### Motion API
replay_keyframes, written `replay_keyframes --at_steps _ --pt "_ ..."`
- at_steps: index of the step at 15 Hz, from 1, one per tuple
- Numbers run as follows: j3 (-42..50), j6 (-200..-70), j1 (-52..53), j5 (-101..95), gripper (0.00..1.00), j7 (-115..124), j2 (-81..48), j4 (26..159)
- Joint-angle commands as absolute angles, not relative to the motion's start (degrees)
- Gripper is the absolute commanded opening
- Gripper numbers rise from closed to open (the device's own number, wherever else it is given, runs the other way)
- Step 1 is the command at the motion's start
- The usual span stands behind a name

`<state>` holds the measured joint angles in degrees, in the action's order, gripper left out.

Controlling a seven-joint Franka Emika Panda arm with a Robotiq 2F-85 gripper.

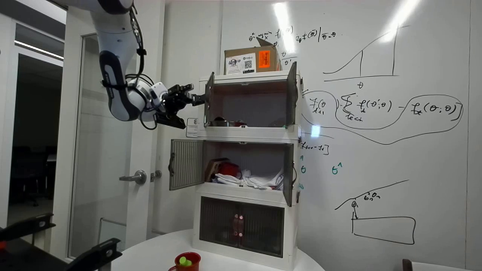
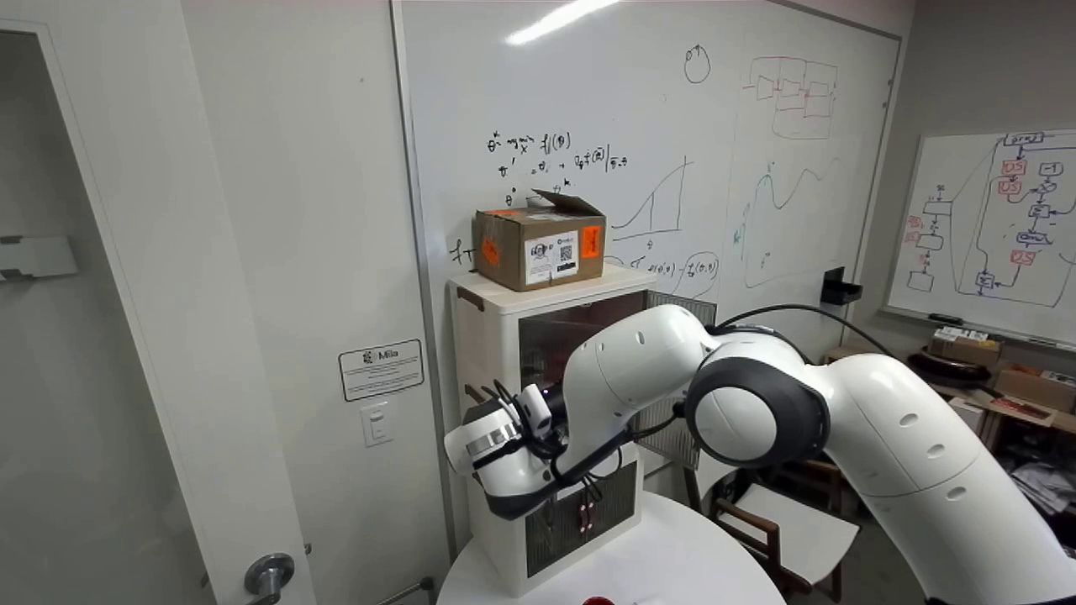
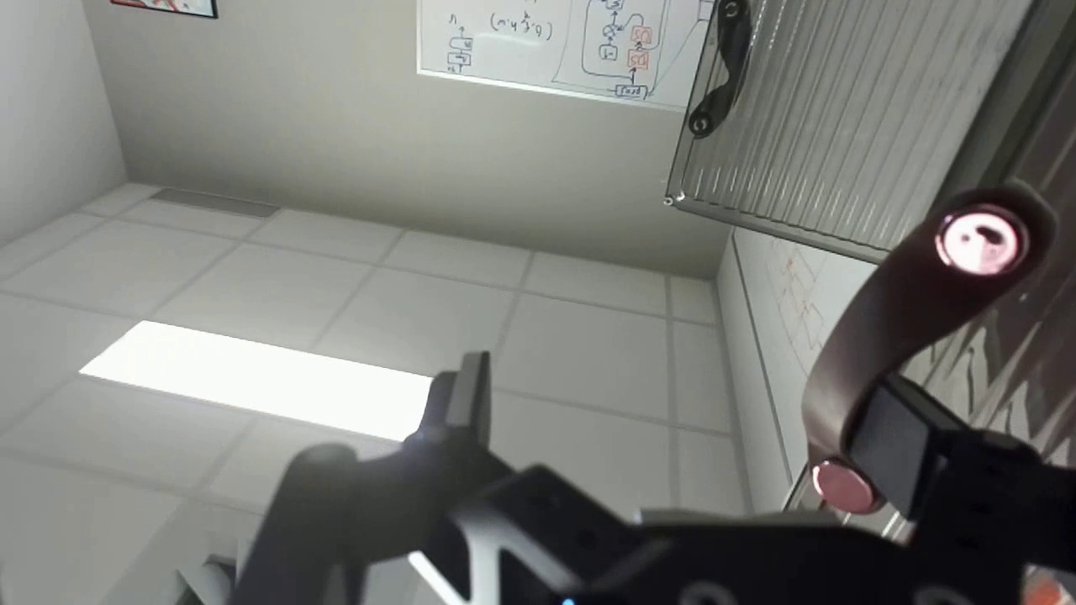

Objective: Open the left door of the topmost cabinet.

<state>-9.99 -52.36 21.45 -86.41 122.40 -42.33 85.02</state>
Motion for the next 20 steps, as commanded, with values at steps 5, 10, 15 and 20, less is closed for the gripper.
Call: replay_keyframes --at_steps 5,10,15,20 --pt "-9.4 -49.5 22.3 -83.6 1.00 125.6 -43.5 80.1" --pt "-9.4 -52.2 22.4 -84.2 1.00 123.0 -45.5 76.1" --pt "-9.2 -54.6 23.5 -85.5 1.00 121.4 -47.1 72.1" --pt "-9.9 -58.1 24.5 -85.0 1.00 120.7 -45.4 71.8"
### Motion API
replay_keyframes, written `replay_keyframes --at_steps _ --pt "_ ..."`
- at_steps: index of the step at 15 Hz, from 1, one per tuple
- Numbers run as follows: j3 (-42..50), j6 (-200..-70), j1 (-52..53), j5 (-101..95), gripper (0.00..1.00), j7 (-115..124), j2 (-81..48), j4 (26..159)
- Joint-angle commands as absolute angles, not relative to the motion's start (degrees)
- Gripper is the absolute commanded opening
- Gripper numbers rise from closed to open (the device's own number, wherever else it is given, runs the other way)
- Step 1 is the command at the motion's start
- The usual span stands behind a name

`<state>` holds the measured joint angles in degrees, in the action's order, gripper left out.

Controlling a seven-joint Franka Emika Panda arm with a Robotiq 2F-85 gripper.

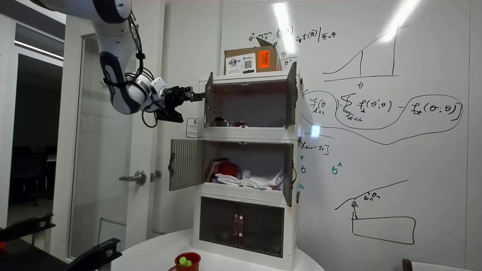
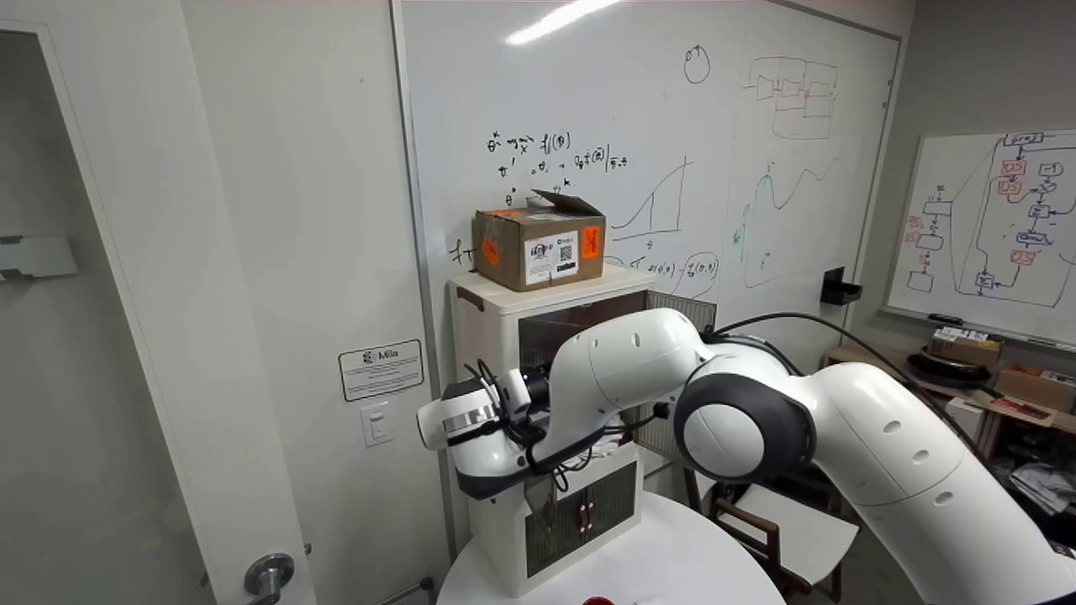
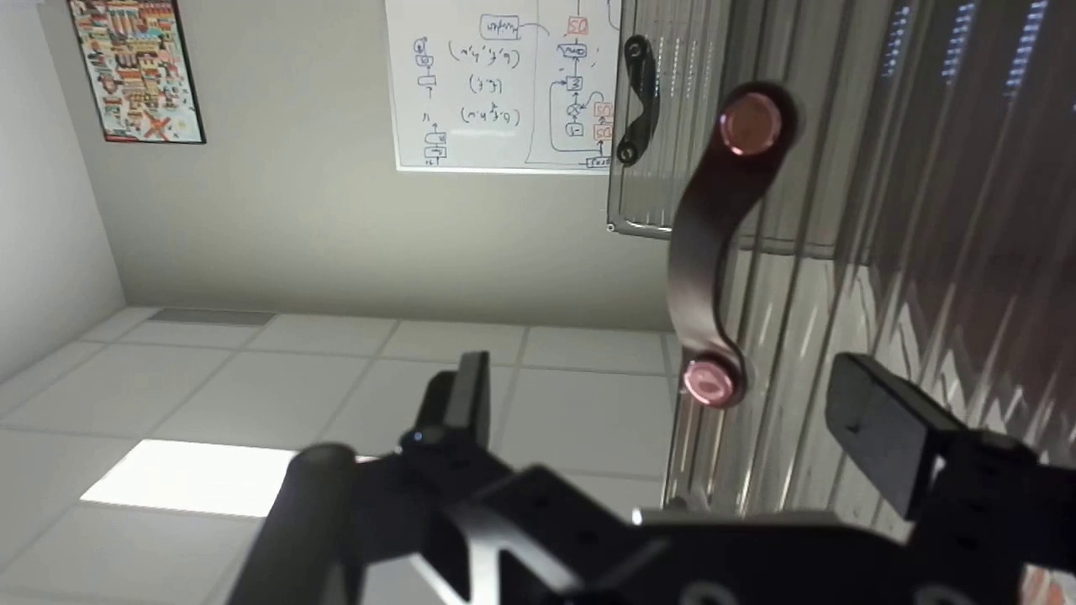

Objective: Open the left door of the topmost cabinet.

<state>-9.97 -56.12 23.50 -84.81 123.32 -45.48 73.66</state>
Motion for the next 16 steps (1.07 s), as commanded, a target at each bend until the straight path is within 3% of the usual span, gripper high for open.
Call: replay_keyframes --at_steps 1,16 --pt "-10.3 -60.2 24.5 -85.2 1.00 120.0 -43.8 73.5" --pt "-14.5 -105.0 17.0 -83.5 1.00 102.3 -10.7 100.2"
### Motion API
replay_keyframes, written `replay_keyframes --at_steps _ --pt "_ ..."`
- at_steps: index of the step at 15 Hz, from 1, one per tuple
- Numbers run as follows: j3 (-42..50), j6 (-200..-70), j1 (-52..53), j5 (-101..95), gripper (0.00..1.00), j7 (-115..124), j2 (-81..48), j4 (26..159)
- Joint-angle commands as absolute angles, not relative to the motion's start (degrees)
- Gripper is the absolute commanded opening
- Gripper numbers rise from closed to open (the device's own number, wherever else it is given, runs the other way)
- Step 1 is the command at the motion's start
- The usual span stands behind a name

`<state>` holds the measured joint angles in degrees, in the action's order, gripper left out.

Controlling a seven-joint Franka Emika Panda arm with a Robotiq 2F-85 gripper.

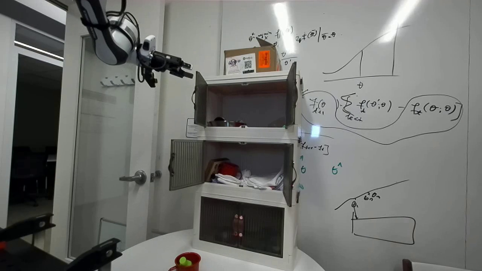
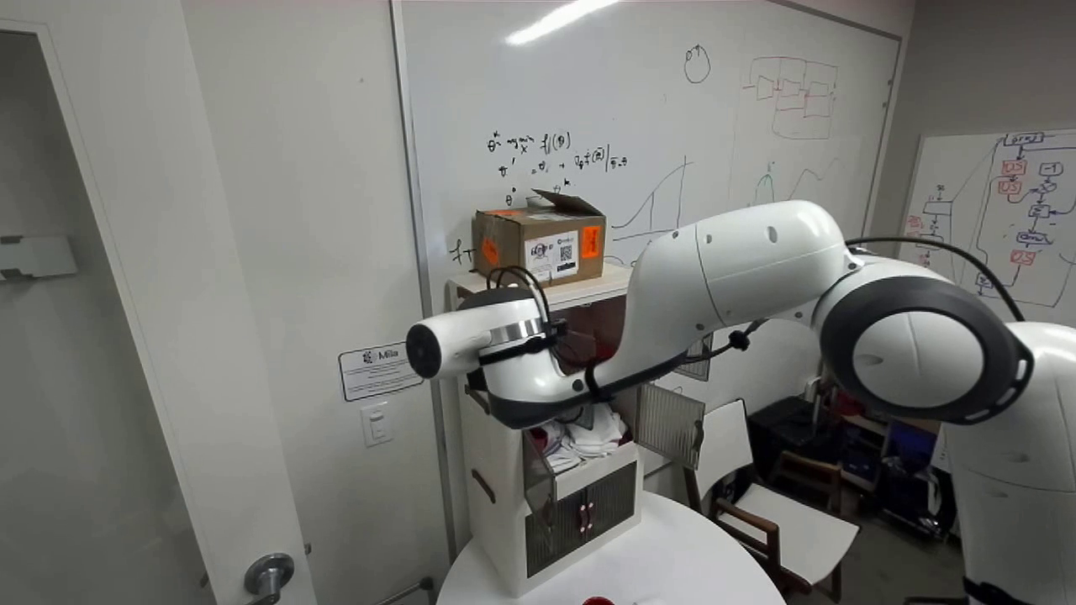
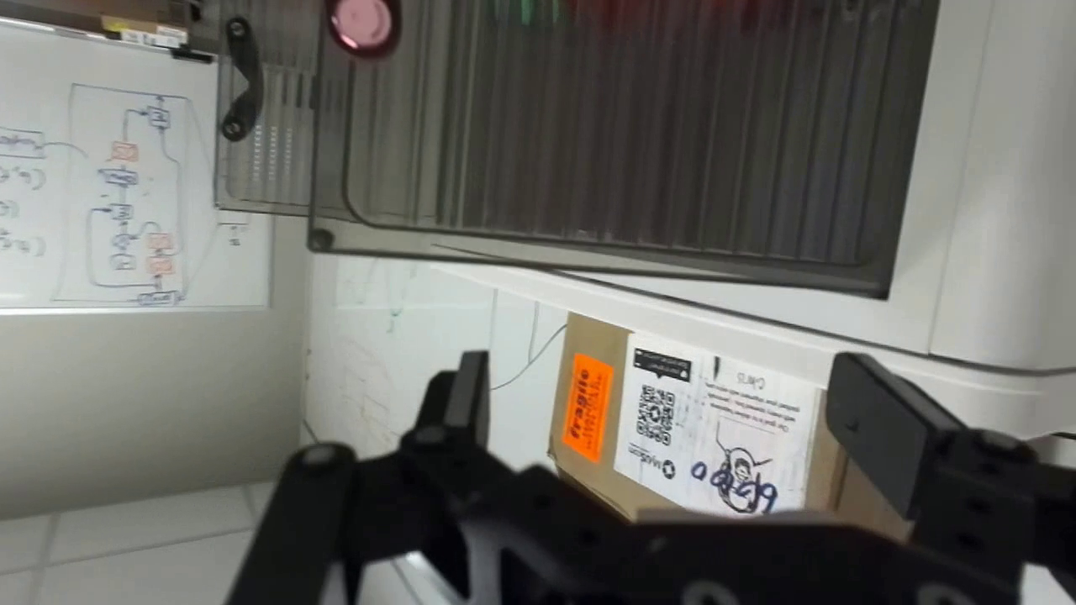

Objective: Open the left door of the topmost cabinet.

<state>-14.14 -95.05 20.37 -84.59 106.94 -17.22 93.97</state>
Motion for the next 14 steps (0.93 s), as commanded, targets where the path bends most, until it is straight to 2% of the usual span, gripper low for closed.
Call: replay_keyframes --at_steps 1,8,14 --pt "-14.2 -109.2 15.8 -82.8 1.00 100.2 -9.5 100.8" --pt "-11.3 -135.8 9.1 -69.7 1.00 81.8 -4.0 99.6" --pt "-7.5 -131.0 6.9 -59.3 1.00 70.1 0.8 97.8"
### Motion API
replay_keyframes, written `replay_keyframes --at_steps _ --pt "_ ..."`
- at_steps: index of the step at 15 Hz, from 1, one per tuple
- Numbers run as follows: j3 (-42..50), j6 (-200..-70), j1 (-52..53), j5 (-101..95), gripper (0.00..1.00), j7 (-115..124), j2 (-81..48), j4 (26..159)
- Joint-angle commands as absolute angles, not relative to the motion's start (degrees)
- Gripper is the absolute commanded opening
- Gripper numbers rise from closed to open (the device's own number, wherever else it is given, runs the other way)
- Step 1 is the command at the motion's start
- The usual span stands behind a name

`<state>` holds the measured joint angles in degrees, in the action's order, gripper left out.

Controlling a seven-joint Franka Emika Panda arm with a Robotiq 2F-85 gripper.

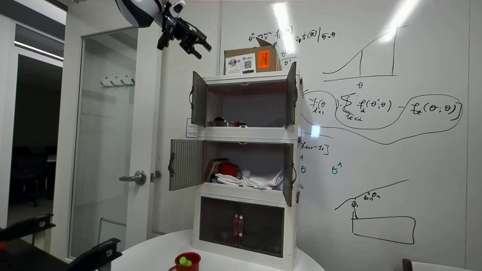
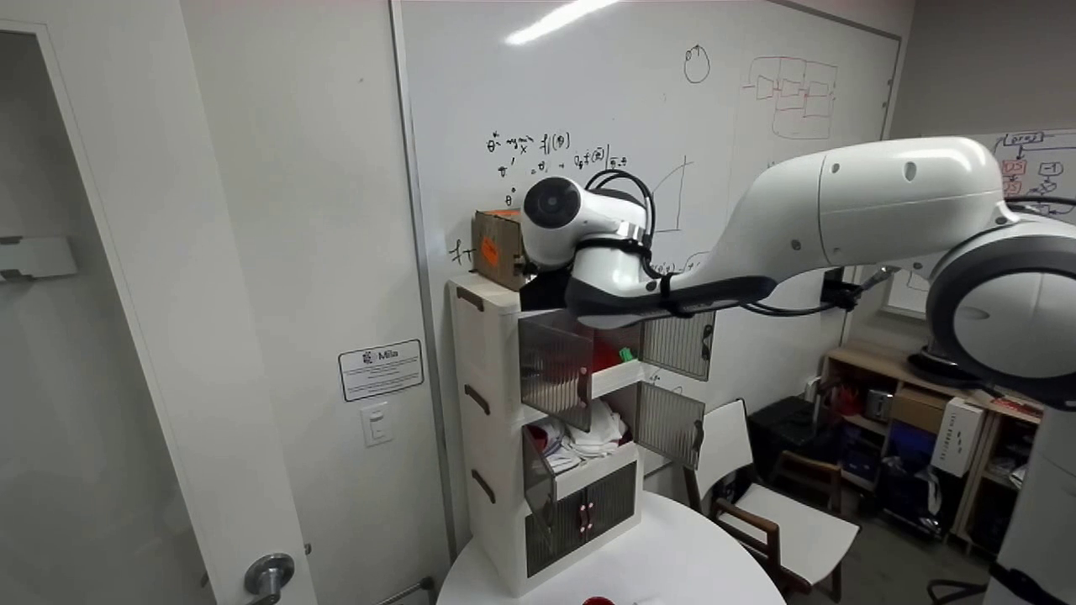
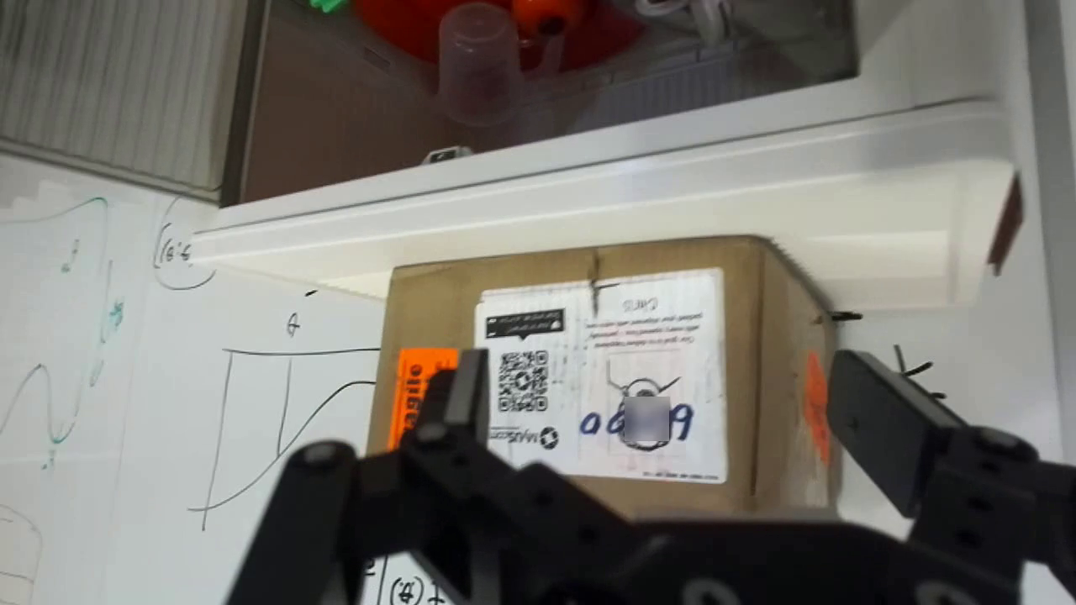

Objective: Open the left door of the topmost cabinet.

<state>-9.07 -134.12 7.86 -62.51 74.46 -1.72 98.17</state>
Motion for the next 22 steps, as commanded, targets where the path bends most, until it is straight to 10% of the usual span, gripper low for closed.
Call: replay_keyframes --at_steps 1,14,22 --pt "-6.9 -129.7 6.4 -58.8 1.00 69.9 1.7 98.1" --pt "-0.5 -126.6 0.3 -53.0 1.00 67.9 5.5 115.6" --pt "4.0 -154.2 -5.3 -81.0 1.00 90.0 11.5 134.8"
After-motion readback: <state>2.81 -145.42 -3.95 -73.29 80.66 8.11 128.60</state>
